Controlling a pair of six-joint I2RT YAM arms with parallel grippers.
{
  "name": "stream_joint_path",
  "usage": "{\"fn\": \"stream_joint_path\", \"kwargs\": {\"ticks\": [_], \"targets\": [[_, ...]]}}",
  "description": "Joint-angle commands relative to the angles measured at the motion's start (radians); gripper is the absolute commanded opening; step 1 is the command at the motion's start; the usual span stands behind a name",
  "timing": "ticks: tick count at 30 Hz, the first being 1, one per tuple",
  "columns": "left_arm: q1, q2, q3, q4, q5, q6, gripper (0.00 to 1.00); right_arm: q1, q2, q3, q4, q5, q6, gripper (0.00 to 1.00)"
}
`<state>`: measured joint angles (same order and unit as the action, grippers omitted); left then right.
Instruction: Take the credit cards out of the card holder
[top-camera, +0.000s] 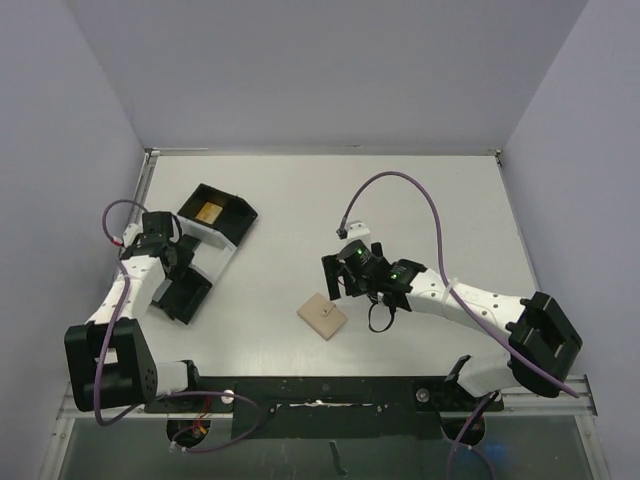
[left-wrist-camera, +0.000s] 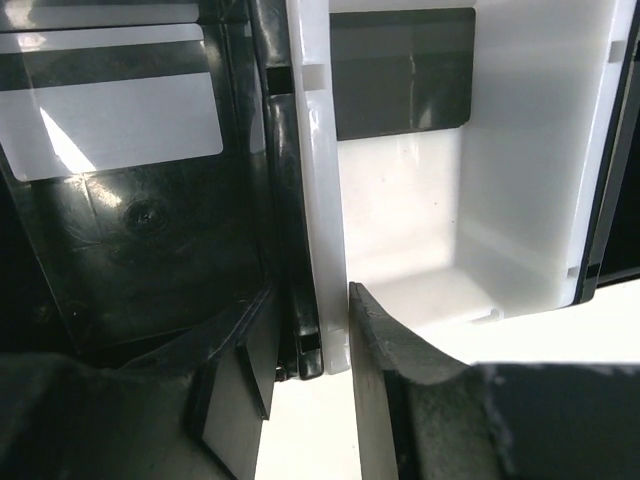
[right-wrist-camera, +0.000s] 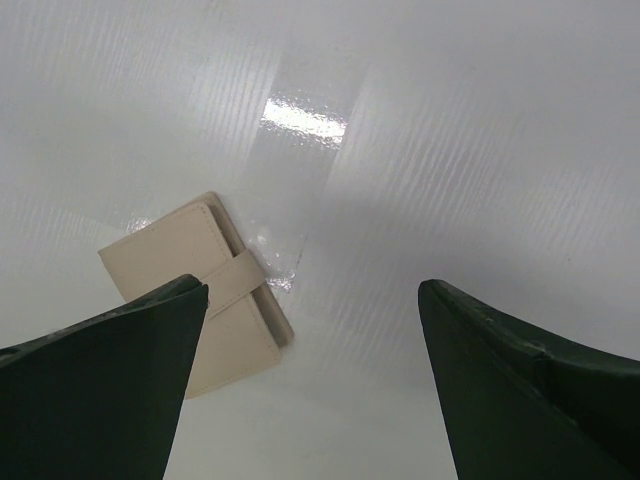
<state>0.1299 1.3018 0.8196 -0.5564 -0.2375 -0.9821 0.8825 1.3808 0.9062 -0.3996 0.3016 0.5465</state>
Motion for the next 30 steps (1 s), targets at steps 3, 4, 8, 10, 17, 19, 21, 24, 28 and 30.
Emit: {"fn": "stream_joint_path", "kwargs": {"ticks": [3,4,8,10,17,19,21,24,28,30], "targets": [[-0.142,0.024,0.017,0.118,0.059,0.044,0.29,-0.008,-0.054,-0.021,0.015,0.058,0.054,0.89],[-0.168,0.038,0.027,0.120,0.059,0.047,0.29,-0.008,-0.060,-0.023,0.010,0.063,0.064,0.89],[-0.273,0.088,0.064,0.129,0.058,0.051,0.28,-0.009,-0.078,-0.034,-0.012,0.089,0.095,0.89],[-0.322,0.111,0.076,0.154,0.065,0.048,0.28,-0.010,-0.090,-0.045,-0.024,0.107,0.116,0.89],[-0.514,0.241,0.183,0.177,0.053,0.063,0.28,-0.035,-0.160,-0.100,-0.073,0.150,0.236,0.89],[-0.575,0.263,0.215,0.205,0.044,0.087,0.28,-0.042,-0.205,-0.138,-0.068,0.139,0.259,0.88],[-0.637,0.284,0.238,0.227,0.022,0.099,0.28,-0.053,-0.254,-0.172,-0.072,0.137,0.293,0.89],[-0.693,0.330,0.288,0.224,0.006,0.133,0.28,-0.083,-0.335,-0.228,-0.081,0.140,0.349,0.88],[-0.761,0.390,0.349,0.210,-0.014,0.172,0.28,-0.118,-0.453,-0.287,-0.081,0.140,0.381,0.87],[-0.776,0.416,0.373,0.199,-0.012,0.174,0.30,-0.136,-0.498,-0.311,-0.071,0.129,0.374,0.86]]}}
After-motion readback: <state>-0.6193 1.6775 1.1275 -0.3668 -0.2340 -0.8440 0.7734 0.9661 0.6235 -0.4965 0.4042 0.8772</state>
